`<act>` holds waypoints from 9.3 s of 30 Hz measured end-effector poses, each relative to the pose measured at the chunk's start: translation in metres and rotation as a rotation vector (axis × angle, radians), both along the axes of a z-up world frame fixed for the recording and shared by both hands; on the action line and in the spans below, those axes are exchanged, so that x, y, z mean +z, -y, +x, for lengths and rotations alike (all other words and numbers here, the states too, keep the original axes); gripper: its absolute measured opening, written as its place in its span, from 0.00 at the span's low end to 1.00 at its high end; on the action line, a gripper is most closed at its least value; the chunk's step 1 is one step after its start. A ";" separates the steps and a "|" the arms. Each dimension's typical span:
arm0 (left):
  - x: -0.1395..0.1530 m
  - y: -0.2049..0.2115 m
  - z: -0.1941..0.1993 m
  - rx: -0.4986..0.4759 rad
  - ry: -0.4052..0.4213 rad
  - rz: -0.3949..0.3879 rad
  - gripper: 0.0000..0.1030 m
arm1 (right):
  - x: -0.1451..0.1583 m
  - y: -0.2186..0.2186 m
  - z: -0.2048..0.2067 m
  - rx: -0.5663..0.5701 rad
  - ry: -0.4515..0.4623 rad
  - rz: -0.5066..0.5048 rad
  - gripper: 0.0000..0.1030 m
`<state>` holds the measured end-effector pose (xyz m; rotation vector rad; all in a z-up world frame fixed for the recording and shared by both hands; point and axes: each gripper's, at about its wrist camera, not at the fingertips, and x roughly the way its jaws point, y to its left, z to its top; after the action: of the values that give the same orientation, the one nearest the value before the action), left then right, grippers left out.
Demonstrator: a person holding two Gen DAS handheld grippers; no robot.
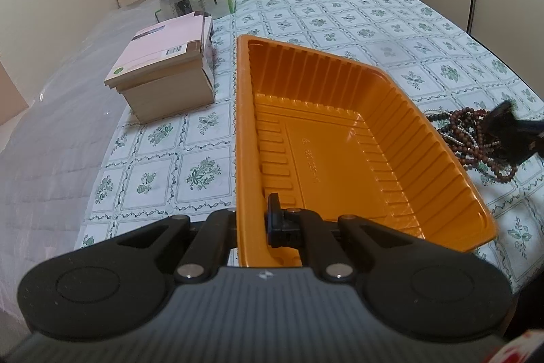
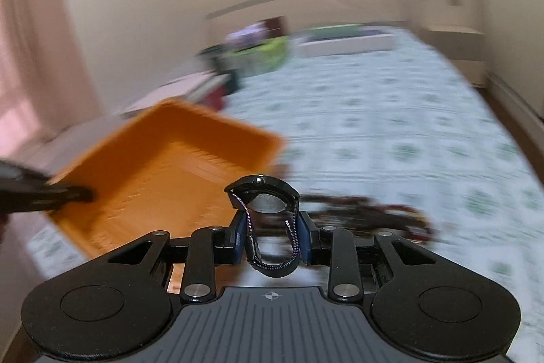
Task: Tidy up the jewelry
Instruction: 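Grasp a black watch from the pile with the right gripper while left holds tray, then lower the black watch into the orange tray and open the right gripper, then reach the right gripper into the pile and grasp a silver-faced watch, then carry the silver-faced watch into the orange tray and release it, then pinch a pearl necklace with the right gripper and lift it from the pile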
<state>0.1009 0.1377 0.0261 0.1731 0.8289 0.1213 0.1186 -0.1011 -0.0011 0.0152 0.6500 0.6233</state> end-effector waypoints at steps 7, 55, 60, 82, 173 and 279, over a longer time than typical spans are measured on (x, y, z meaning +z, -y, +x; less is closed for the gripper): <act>0.002 -0.001 0.001 -0.016 0.005 0.009 0.03 | -0.017 -0.067 0.000 0.178 -0.028 -0.053 0.30; 0.003 0.004 0.004 -0.114 -0.015 0.090 0.04 | -0.046 0.105 0.023 -0.270 -0.014 -0.256 0.53; 0.003 0.006 0.005 -0.119 -0.018 0.101 0.04 | -0.057 0.096 0.033 -0.185 -0.004 -0.328 0.29; 0.004 0.008 0.005 -0.125 -0.019 0.113 0.04 | 0.001 -0.002 -0.007 0.050 0.052 -0.118 0.15; 0.002 0.007 0.009 -0.154 -0.055 0.137 0.05 | -0.044 0.027 0.062 -0.099 0.000 -0.252 0.75; 0.005 0.009 0.004 -0.183 -0.043 0.140 0.05 | 0.053 0.055 -0.001 -0.068 0.283 -0.182 0.02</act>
<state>0.1051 0.1291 0.0310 0.3836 0.8432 0.0037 0.1179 -0.1563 0.0518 -0.2164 0.4281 0.4872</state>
